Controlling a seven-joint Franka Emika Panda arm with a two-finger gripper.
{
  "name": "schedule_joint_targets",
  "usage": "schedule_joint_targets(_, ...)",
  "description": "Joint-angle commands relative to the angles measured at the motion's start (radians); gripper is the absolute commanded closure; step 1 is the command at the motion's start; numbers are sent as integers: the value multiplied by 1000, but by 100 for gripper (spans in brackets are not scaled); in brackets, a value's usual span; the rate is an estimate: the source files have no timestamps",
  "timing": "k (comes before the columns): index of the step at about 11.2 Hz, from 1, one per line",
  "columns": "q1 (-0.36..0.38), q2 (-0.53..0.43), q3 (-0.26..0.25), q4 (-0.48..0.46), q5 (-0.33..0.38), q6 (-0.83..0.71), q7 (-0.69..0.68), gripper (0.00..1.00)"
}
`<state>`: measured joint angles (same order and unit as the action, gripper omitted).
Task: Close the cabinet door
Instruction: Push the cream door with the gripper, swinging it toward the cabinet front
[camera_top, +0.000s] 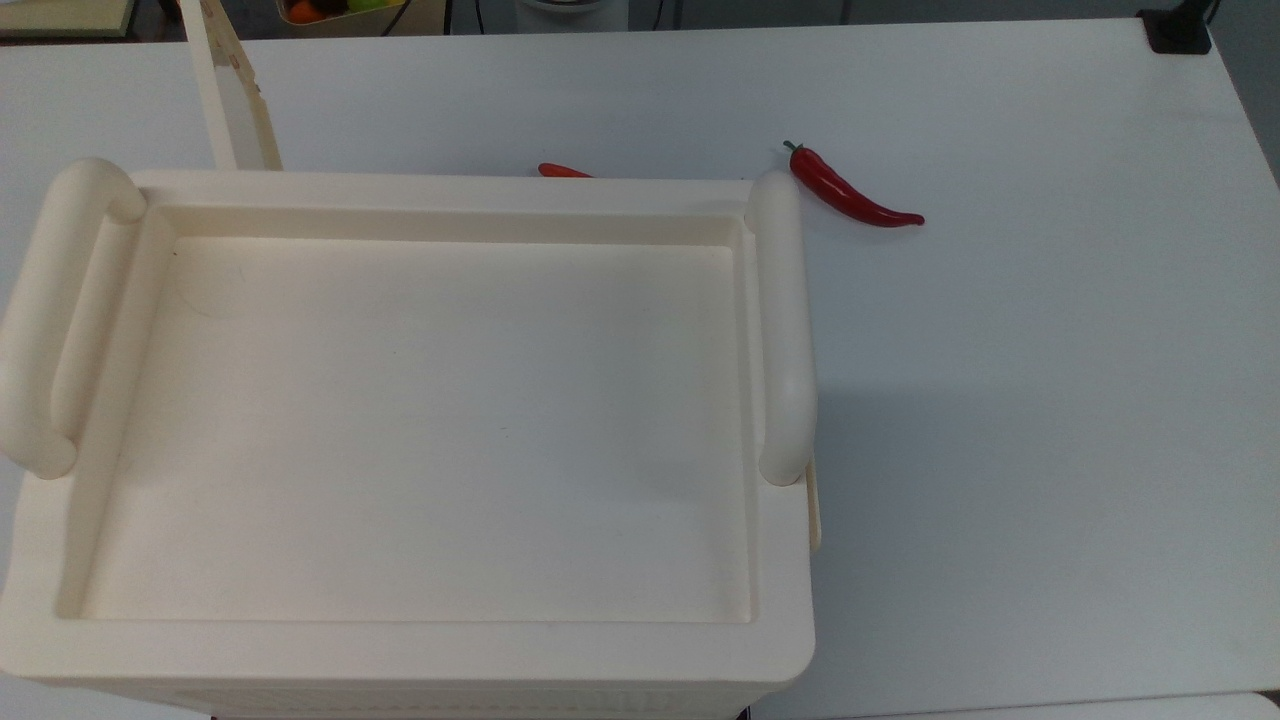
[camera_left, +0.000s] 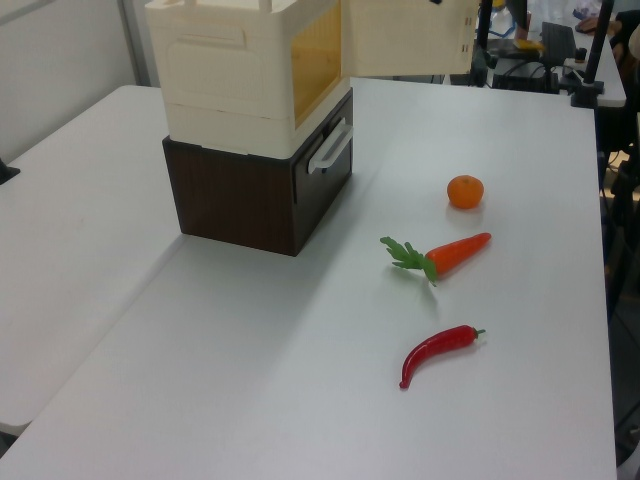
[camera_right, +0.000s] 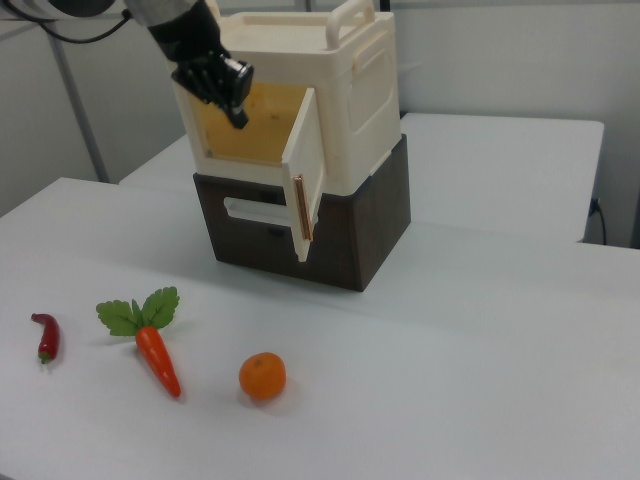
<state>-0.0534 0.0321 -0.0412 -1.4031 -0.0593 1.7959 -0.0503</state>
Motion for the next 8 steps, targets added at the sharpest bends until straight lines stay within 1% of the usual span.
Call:
schedule_joint_targets(1, -61, 6, -5, 6, 1, 150, 15, 100)
schedule_joint_targets(3, -112, 25, -6, 3, 4, 203, 20, 100)
schedule_joint_targets(5, -144, 46, -6, -4, 6, 221, 10, 100)
schedule_joint_targets(7, -155, 61, -6, -11, 7, 215, 10, 99)
schedule_joint_targets(8, -152, 62, -5, -31, 10, 212, 13, 99)
